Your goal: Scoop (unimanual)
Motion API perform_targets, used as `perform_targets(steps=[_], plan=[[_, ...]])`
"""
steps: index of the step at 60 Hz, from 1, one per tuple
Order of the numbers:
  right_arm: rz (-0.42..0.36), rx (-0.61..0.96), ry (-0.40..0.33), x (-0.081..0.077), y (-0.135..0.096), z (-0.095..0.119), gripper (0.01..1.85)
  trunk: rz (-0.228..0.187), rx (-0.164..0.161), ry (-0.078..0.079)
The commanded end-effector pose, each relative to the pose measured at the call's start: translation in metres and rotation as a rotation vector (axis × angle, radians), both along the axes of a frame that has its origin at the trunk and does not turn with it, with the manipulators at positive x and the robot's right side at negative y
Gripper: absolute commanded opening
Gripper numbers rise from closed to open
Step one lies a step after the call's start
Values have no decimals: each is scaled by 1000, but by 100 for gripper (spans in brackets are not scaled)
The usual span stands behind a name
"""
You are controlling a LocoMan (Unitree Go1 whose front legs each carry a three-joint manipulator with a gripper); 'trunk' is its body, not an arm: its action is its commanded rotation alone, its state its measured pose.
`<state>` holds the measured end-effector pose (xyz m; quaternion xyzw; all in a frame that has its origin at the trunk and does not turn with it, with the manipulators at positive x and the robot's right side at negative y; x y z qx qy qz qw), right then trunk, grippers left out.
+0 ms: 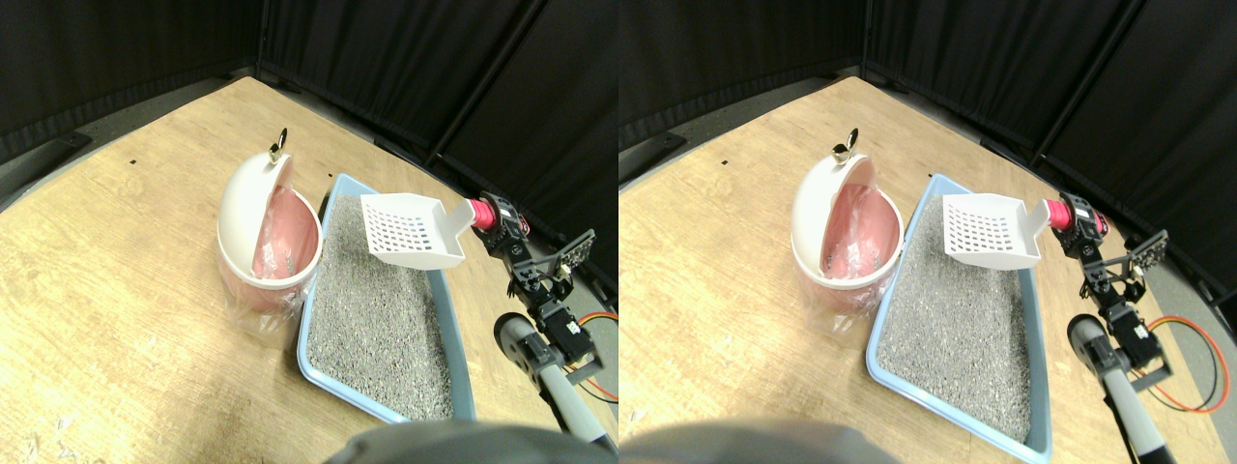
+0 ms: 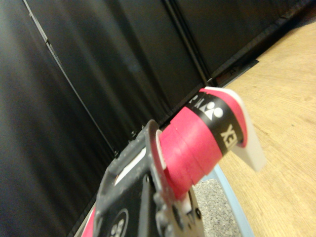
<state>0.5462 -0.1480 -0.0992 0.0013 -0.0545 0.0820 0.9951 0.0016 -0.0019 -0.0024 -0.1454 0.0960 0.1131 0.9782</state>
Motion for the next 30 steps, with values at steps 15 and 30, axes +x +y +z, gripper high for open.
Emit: perform_targets(steps=[15,30], plan=[[-35,85,-75,-8,-25,-8,5,-69,41,-19],[-77,138,-59,-12,-40,-20,5,-106,80,-25]])
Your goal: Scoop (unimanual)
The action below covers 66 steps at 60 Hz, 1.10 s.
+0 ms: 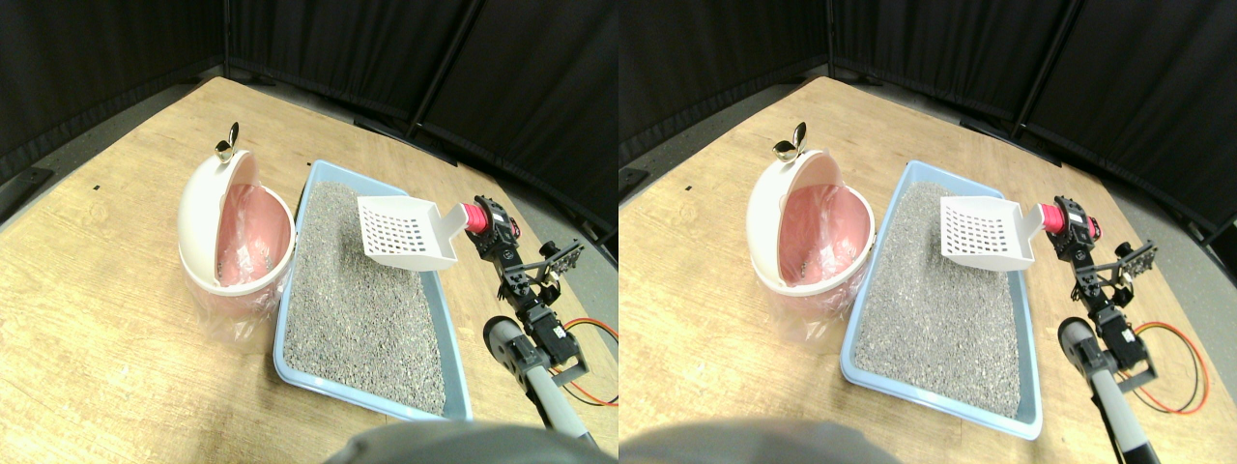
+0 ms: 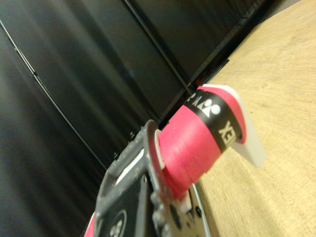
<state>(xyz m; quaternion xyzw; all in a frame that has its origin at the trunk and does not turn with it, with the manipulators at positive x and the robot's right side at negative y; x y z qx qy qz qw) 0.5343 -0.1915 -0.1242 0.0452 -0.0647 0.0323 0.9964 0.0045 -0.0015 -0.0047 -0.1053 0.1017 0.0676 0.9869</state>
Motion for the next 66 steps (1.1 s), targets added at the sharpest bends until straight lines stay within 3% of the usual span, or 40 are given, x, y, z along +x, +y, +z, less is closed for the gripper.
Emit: perform_targets(steps=[1,37,43,45,54,66], plan=[[9,46,-45,-1,2,4,5,-10,10,-31],[-10,124,-22,-21,-12,-26,5,-68,47,-28],[-13,142,-3,-23,-13,-30,5,-69,48,-27],[-47,143,26,-25,-12,-31,5,-68,48,-27],[-7,139,35,-29,-11,-39,5,-68,48,-27],[-31,149,99,-34,-10,-47,5,-50,34,-26]])
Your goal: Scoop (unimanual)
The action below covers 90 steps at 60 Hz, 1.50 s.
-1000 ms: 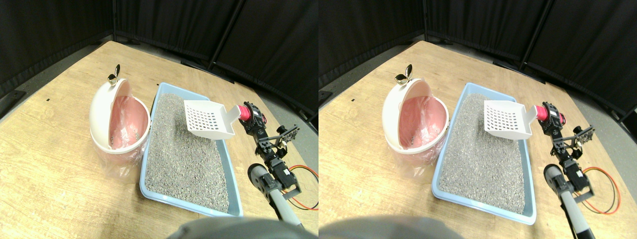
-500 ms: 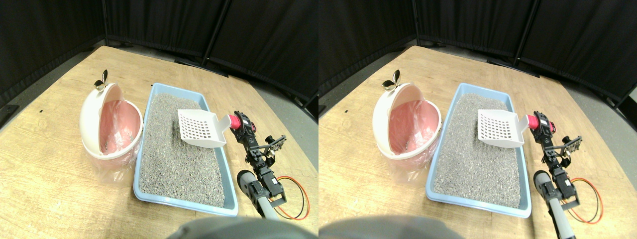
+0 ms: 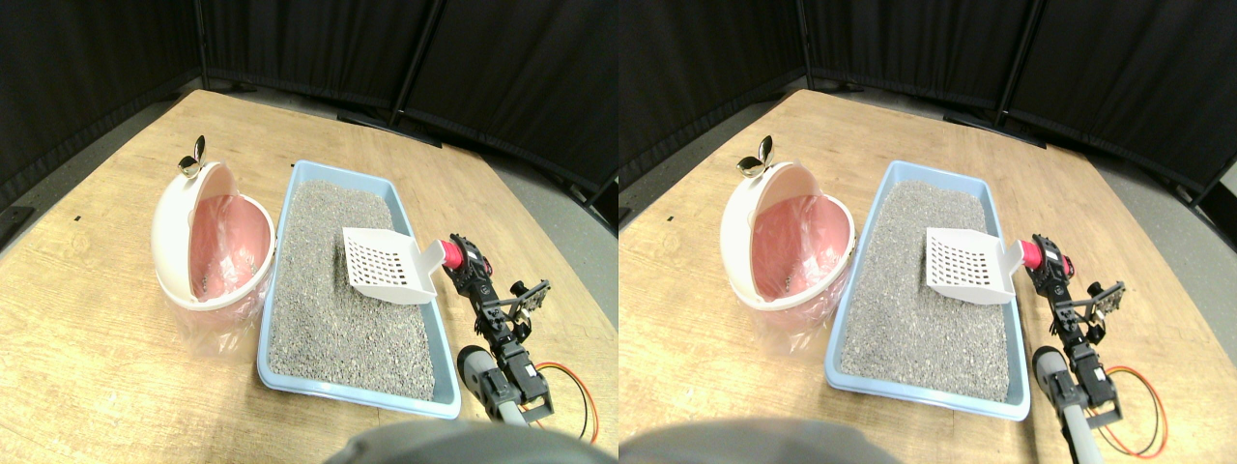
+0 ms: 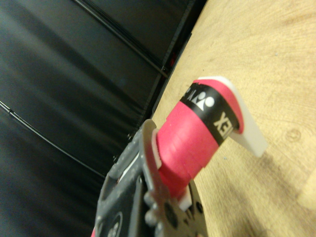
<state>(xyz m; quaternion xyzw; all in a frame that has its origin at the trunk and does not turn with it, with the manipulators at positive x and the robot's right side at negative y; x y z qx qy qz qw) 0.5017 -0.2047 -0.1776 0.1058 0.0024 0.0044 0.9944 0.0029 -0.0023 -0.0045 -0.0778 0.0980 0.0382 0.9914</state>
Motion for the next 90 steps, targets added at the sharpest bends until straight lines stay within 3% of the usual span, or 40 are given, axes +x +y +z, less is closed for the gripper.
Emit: perform_targets(steps=[1,27,33,44,58,60,62,77,83,84,90], plan=[[5,27,-39,-2,3,5,5,13,-16,-16],[-2,29,60,-5,2,-15,5,20,-21,-12],[-50,26,88,-6,0,-19,5,18,-22,-10],[-54,23,129,-7,-6,-25,5,18,-23,-10],[-59,21,206,-10,-11,-20,7,14,-20,-8],[-71,23,221,-10,-12,-19,12,14,-20,-8],[-94,21,253,-11,-13,-16,31,14,-20,-8],[-48,64,352,-12,-16,-8,97,12,-25,-7],[-56,80,390,-12,-17,-7,110,14,-29,-4],[-58,81,406,-12,-17,-6,119,14,-29,-4],[-47,84,428,-12,-17,-5,127,17,-31,-4]])
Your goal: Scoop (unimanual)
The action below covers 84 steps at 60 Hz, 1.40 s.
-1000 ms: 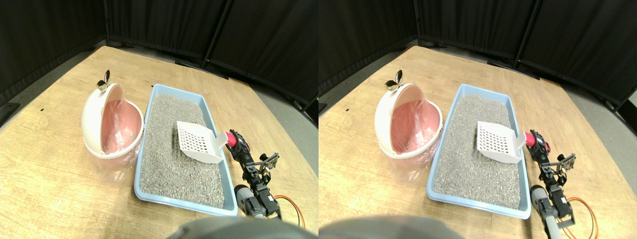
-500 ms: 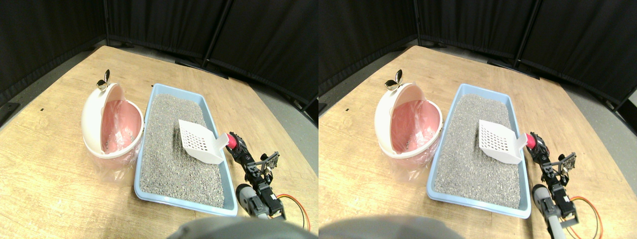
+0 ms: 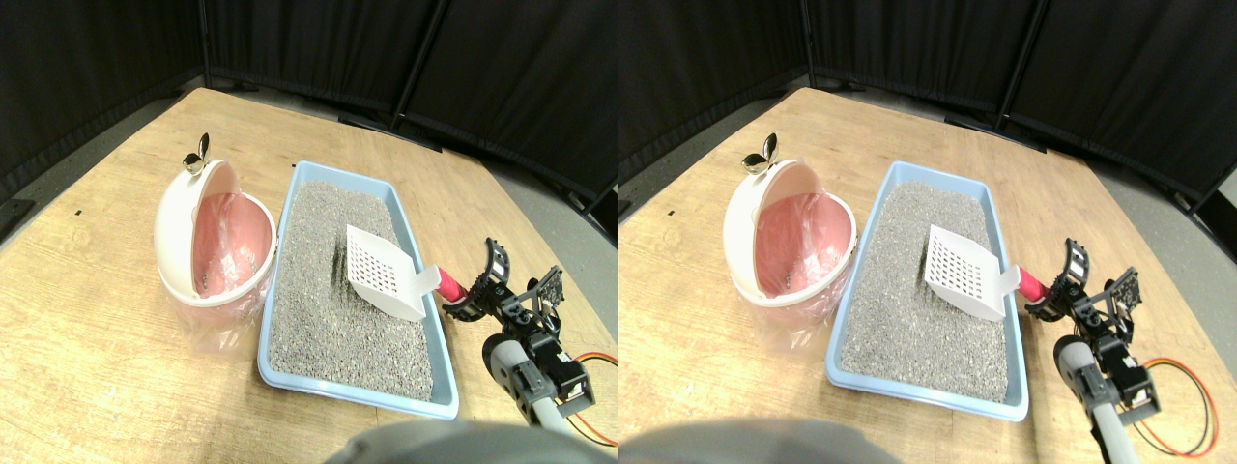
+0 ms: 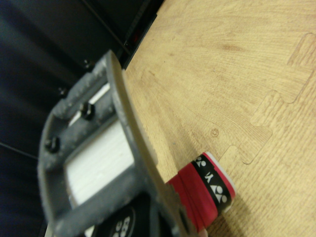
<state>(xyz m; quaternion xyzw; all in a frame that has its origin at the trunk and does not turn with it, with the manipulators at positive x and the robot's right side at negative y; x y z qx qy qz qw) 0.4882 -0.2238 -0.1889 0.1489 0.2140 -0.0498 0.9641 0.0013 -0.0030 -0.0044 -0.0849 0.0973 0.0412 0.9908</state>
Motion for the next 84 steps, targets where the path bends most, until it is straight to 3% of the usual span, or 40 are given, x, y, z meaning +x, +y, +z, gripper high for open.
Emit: perform_targets(steps=[1,24,32,37,39,40,42,44,46,47,48,51,67,79,82,83,84], plan=[[20,-3,-2,2,2,7,128,10,-18,-3],[58,5,38,-10,1,26,137,9,-17,5],[95,24,2,-17,-1,36,130,6,-15,6],[124,28,-30,-22,-1,42,109,5,-14,6],[134,38,-53,-23,-2,43,94,4,-12,5],[139,52,-68,-25,-2,45,78,3,-11,5],[135,58,-72,-25,-2,46,72,2,-10,5],[115,68,-96,-28,-2,47,51,2,-8,5],[116,58,-111,-29,-2,47,44,0,-6,4],[146,63,-167,-31,-2,47,16,-1,-4,4],[168,45,-186,-31,-2,47,7,-3,-2,4],[186,-20,-220,-32,-2,48,5,-5,2,5],[206,-47,-375,-44,-7,41,5,-33,28,3],[195,-52,-371,-58,-14,38,5,-65,52,-1],[238,-54,-424,-60,-16,36,5,-71,56,0],[192,-65,-405,-62,-16,34,5,-74,59,0],[200,-79,-402,-66,-16,34,5,-74,59,0]])
